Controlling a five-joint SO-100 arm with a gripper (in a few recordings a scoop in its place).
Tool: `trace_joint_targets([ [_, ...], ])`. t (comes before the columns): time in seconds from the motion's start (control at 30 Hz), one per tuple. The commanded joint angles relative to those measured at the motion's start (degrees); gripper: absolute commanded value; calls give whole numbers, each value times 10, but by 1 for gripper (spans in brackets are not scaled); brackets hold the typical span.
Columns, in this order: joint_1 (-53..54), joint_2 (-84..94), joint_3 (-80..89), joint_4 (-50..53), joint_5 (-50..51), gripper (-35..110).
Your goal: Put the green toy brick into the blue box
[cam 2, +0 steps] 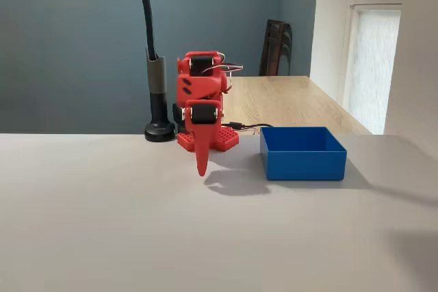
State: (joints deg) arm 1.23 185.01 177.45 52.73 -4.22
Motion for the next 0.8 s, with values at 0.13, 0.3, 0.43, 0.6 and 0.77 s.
trace_joint_targets([
  [0.13, 6, 22, 8, -4, -4, 0],
  [0.3, 6, 22, 8, -4, -3, 0],
  [0.43, 6, 22, 8, -4, -3, 0],
  [0.6, 6, 22, 8, -4, -3, 0],
  [0.77, 6, 22, 8, -4, -3, 0],
])
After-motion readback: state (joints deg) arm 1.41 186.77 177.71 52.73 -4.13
